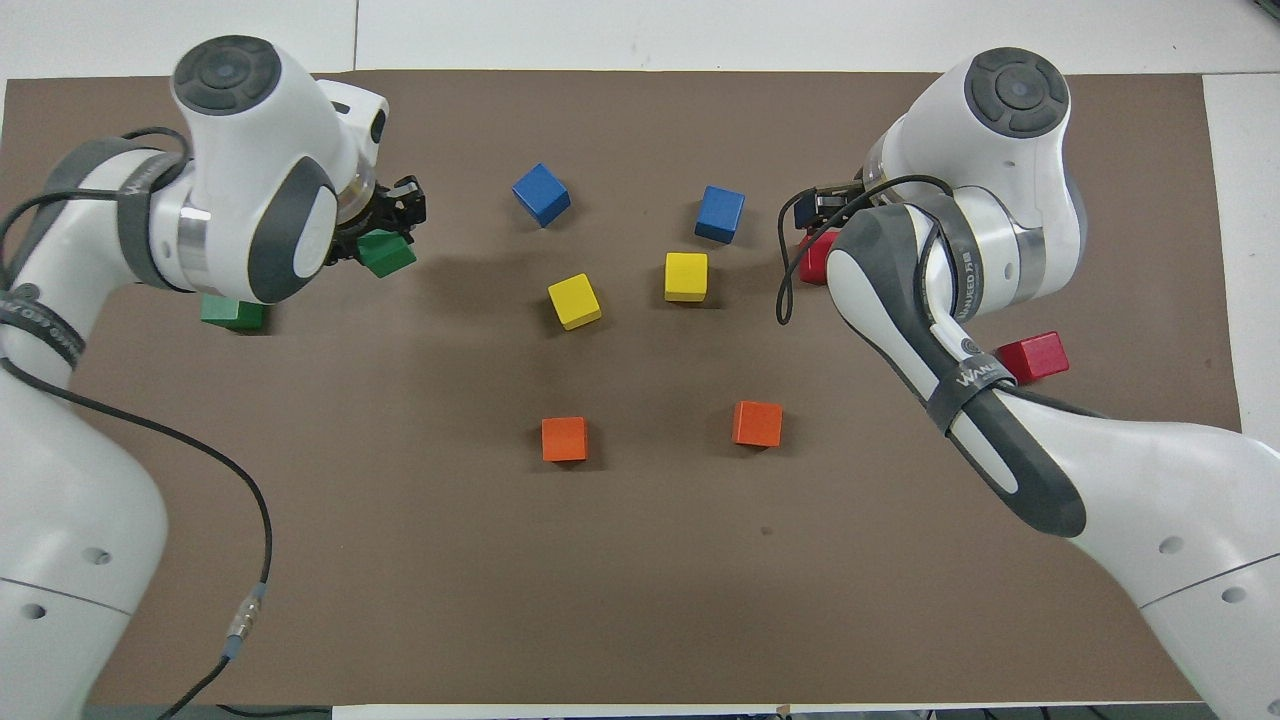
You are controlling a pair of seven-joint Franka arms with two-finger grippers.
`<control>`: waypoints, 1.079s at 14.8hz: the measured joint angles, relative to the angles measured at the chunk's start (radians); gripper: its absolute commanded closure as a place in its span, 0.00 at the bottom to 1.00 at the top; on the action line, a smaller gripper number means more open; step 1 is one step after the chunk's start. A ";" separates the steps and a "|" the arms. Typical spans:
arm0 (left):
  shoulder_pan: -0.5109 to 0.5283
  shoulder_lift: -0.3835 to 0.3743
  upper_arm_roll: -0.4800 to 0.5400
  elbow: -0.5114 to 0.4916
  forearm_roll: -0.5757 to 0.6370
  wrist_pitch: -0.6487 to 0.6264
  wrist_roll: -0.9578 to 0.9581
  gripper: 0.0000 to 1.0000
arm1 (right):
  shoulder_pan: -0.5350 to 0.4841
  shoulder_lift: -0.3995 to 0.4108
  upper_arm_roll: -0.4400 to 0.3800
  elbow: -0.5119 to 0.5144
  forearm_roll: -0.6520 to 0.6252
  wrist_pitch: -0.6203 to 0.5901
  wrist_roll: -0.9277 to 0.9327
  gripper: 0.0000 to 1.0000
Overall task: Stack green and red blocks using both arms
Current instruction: 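Stack green on green with the left gripper while the right gripper grasps red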
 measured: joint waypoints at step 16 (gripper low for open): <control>0.309 -0.127 0.000 -0.217 -0.004 0.110 0.790 1.00 | 0.017 0.027 0.001 -0.140 0.000 0.155 0.042 0.74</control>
